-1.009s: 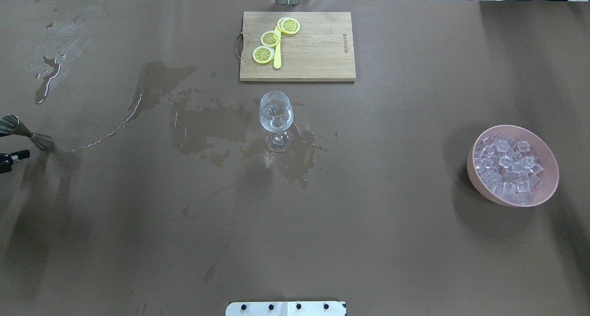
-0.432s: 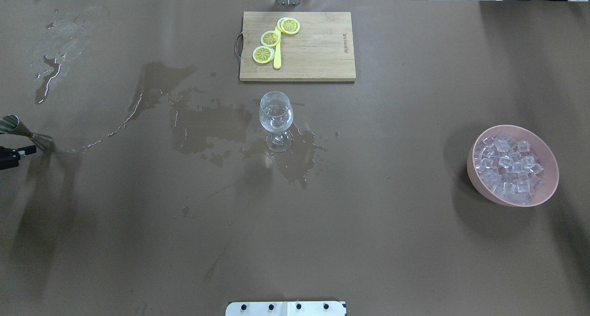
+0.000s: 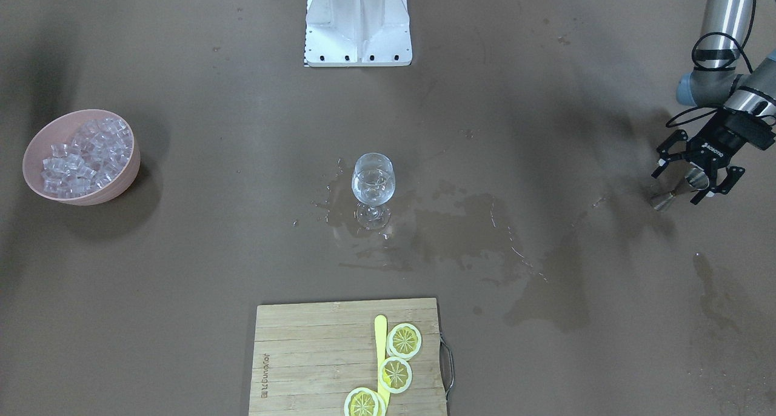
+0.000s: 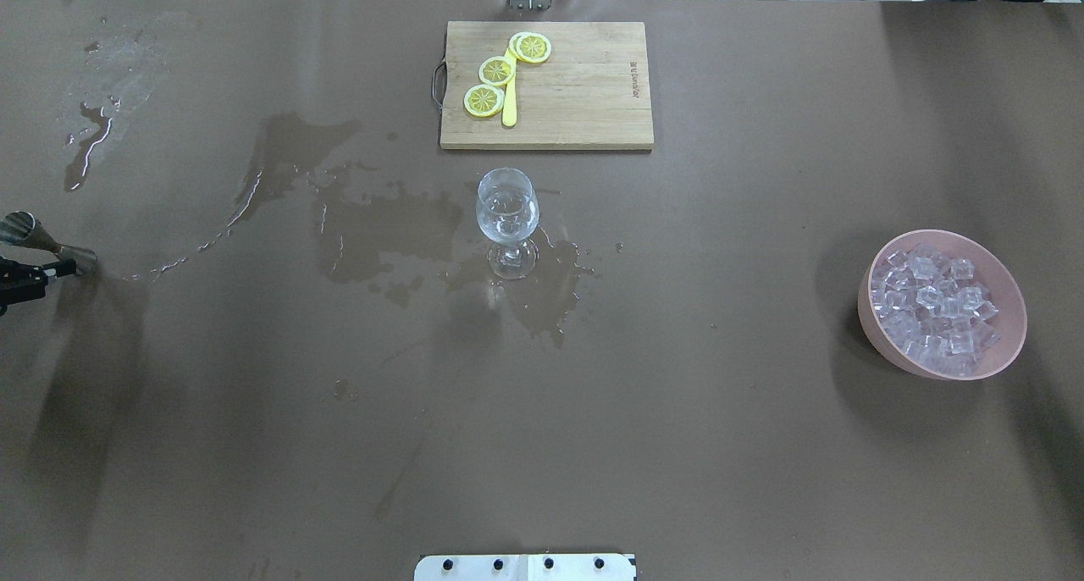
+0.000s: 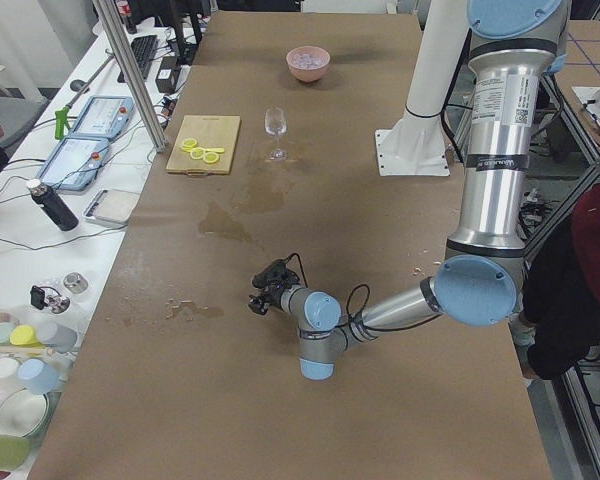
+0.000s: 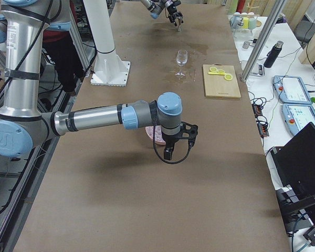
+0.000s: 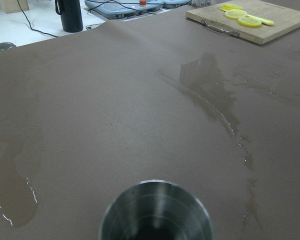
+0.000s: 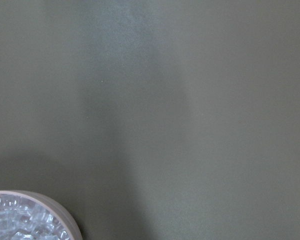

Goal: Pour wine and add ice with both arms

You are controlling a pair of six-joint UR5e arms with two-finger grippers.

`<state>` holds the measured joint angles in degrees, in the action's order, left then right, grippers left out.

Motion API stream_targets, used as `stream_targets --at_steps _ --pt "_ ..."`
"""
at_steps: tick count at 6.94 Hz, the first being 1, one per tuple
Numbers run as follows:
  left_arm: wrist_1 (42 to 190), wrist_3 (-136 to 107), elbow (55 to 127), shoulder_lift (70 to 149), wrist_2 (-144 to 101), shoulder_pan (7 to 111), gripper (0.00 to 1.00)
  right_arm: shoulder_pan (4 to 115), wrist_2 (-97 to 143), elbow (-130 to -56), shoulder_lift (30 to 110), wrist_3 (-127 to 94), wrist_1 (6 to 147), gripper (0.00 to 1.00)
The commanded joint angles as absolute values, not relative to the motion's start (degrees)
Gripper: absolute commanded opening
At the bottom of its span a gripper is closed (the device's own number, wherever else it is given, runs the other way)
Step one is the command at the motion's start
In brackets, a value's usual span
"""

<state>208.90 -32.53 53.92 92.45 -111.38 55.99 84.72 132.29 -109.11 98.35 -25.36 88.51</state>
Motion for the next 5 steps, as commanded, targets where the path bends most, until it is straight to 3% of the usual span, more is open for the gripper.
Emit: stream_targets --at_steps 1,5 --pt "208.3 -32.5 53.8 92.5 -111.4 56.0 0.97 84.7 132.4 -109.0 98.3 -25.4 88.5 1.00" --pt "208.3 -32.6 53.5 92.4 -111.4 56.0 0.89 84.7 132.3 -108.7 98.3 -25.4 88.5 1.00"
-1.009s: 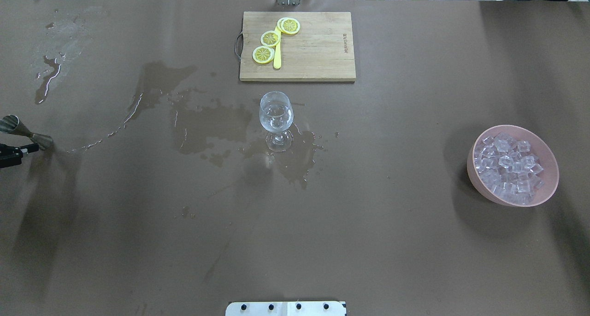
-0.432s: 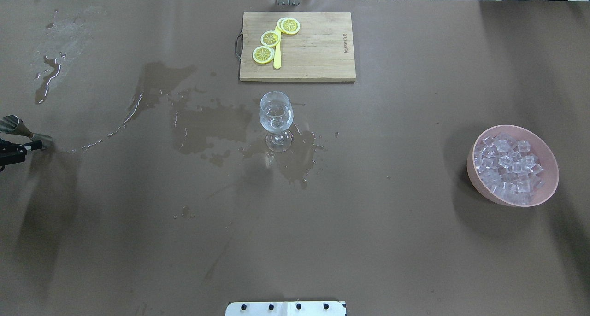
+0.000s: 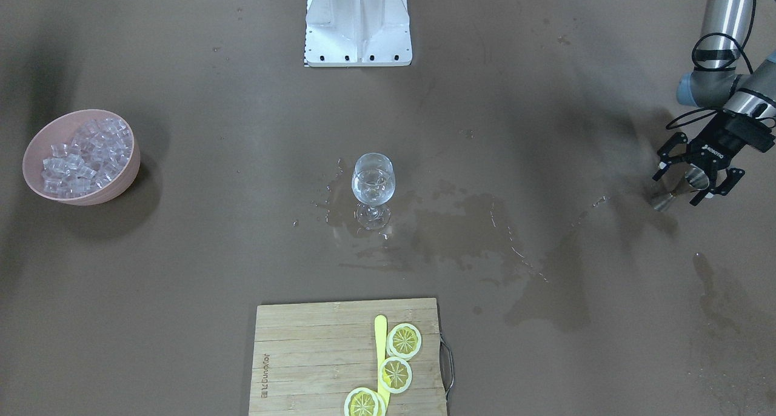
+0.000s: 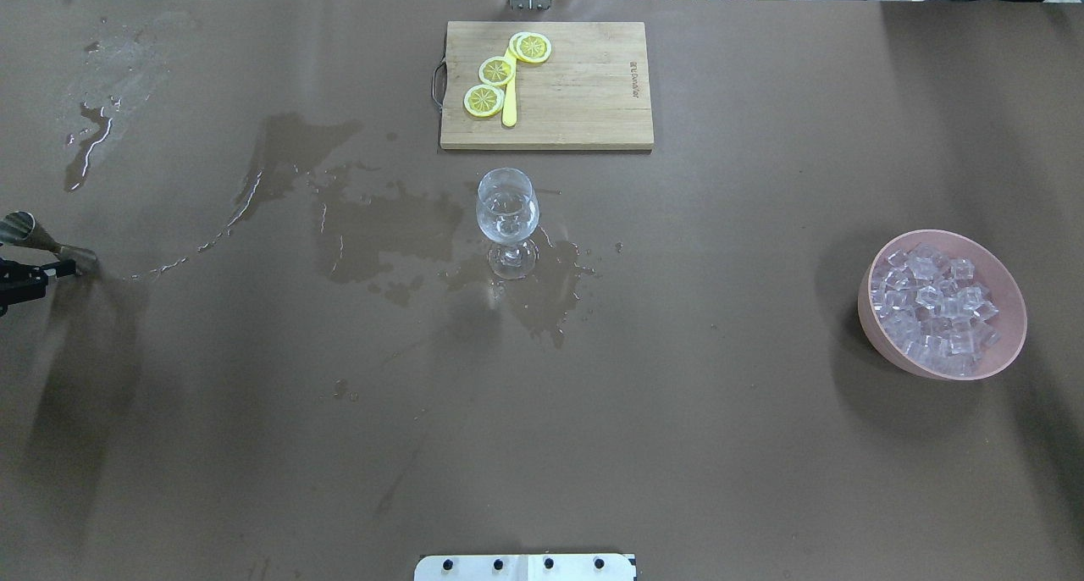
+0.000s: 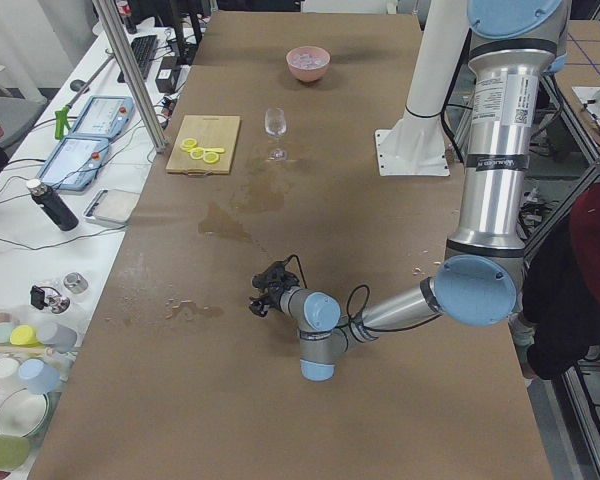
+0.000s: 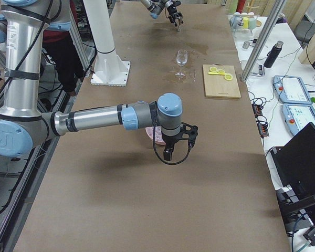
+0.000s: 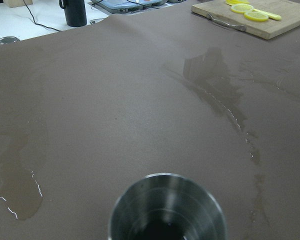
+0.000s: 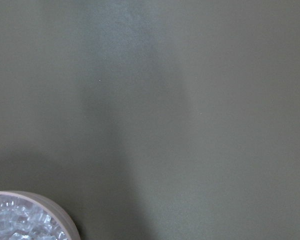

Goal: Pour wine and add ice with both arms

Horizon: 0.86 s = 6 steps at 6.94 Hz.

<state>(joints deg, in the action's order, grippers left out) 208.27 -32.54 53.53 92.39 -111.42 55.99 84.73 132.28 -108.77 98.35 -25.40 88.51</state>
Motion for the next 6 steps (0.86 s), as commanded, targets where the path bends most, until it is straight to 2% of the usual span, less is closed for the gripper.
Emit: stream_targets --at_steps 1,6 --pt "208.2 -32.6 53.4 92.4 -111.4 56.0 0.85 84.7 132.3 -108.7 98.3 -25.4 88.5 1.00" --pt "208.3 -32.7 53.6 92.4 -111.4 56.0 0.69 84.7 132.5 -109.2 99.0 -25.3 88.5 1.00"
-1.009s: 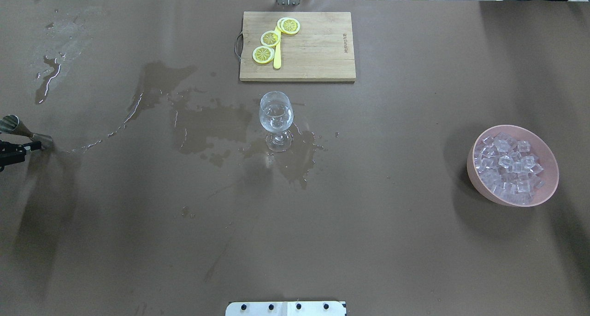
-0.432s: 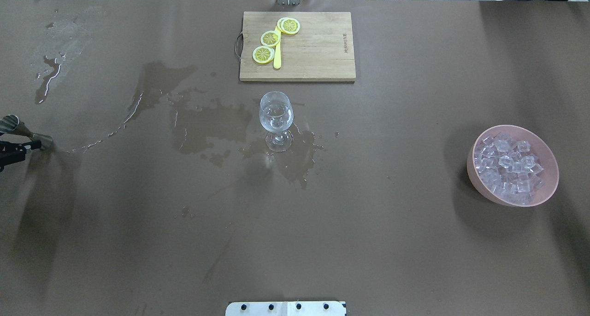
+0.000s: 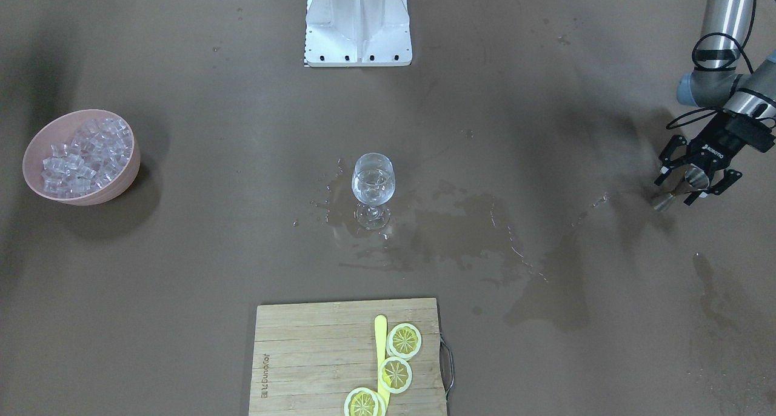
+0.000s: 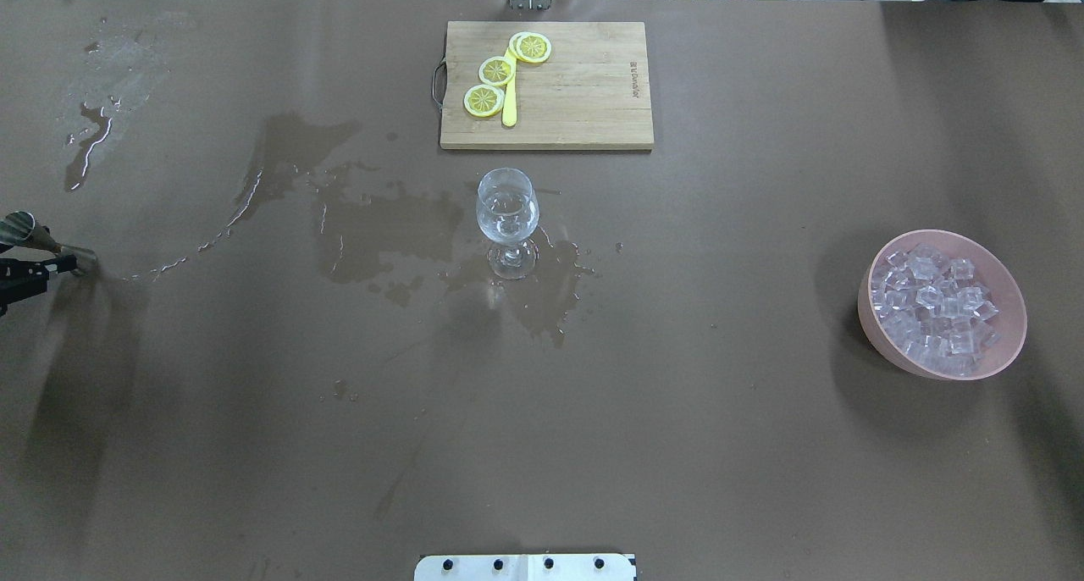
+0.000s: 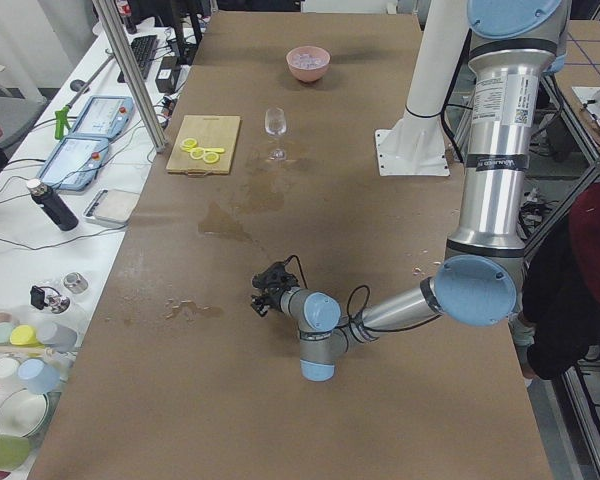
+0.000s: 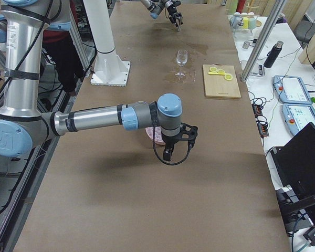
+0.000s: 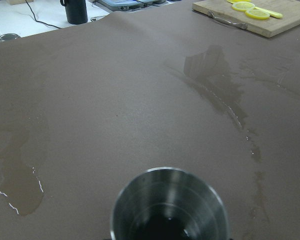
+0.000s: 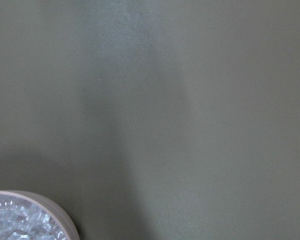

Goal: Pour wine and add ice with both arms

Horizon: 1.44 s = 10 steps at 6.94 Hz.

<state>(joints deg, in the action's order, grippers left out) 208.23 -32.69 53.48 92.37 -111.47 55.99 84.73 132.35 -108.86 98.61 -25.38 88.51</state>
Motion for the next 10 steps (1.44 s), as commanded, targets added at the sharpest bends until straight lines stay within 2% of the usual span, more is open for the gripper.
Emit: stream_targets --at_steps 1,6,10 --pt "208.2 -32.7 53.5 92.4 -111.4 56.0 0.66 85.0 132.5 -109.4 99.5 -25.1 88.4 1.00" --pt "208.3 -32.7 53.4 92.4 -111.4 56.0 0.56 85.9 132.5 -109.2 99.5 -25.0 88.4 1.00" --pt "208.2 -32.7 53.3 92.4 -111.4 56.0 0.53 85.9 132.4 -108.8 99.0 -25.5 88.4 1.00"
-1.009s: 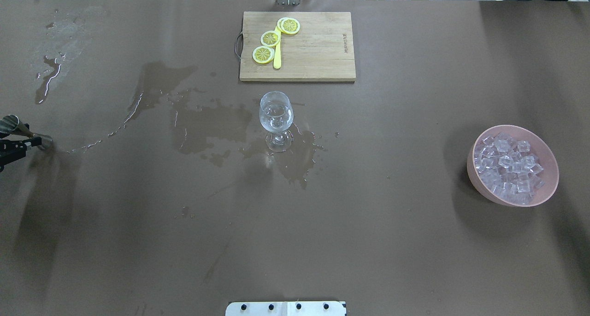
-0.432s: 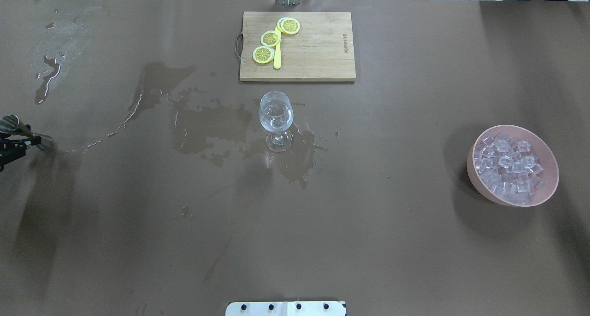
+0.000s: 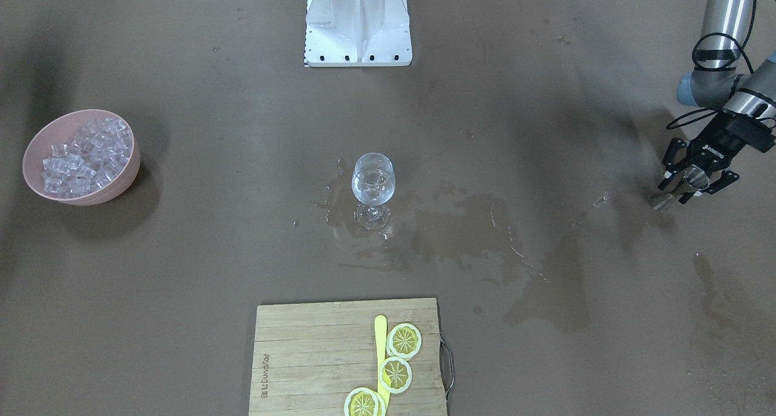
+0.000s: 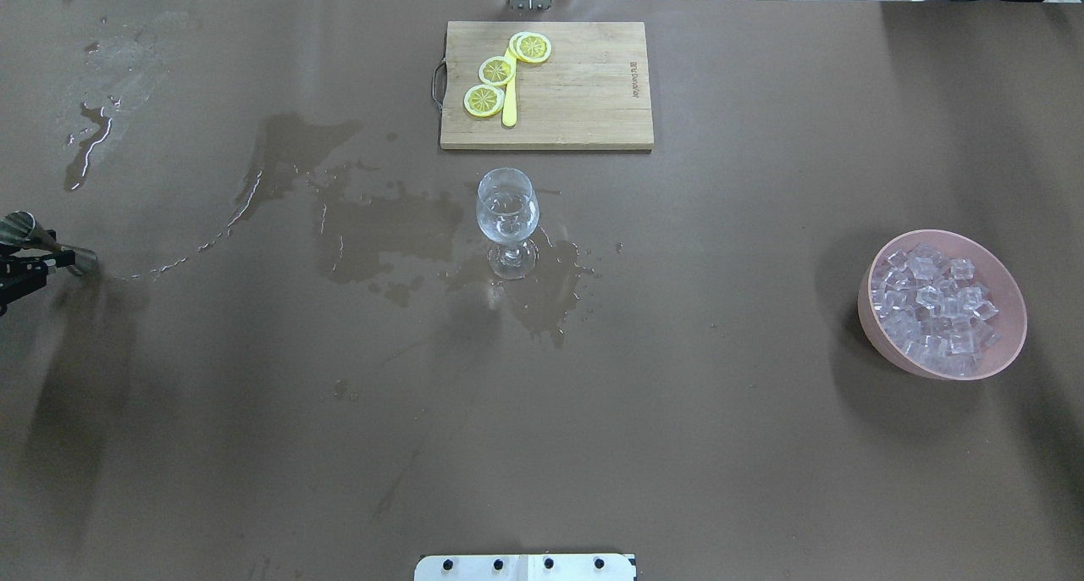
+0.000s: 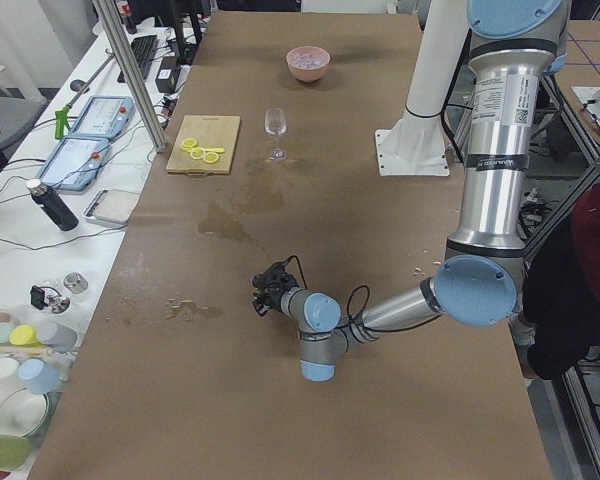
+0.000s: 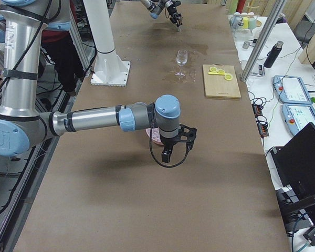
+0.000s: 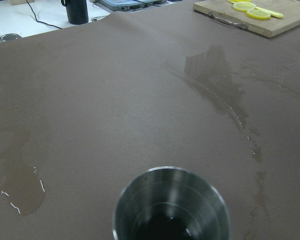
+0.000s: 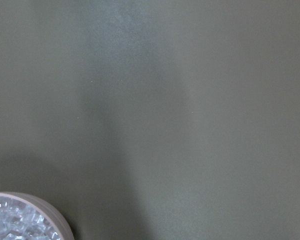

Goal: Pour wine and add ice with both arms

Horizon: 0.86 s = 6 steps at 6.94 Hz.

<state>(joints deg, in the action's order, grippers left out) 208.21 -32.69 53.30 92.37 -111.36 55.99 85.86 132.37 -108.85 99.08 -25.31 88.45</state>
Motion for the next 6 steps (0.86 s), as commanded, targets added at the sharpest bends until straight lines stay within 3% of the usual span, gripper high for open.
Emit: stream_targets --at_steps 1,6 --pt "208.2 -32.7 53.3 92.4 -111.4 56.0 0.51 85.9 132.4 -108.8 99.0 -25.5 88.5 1.00" --pt "207.3 -32.7 53.4 92.7 -111.1 56.0 0.44 85.9 132.4 -108.8 99.5 -25.5 88.4 1.00"
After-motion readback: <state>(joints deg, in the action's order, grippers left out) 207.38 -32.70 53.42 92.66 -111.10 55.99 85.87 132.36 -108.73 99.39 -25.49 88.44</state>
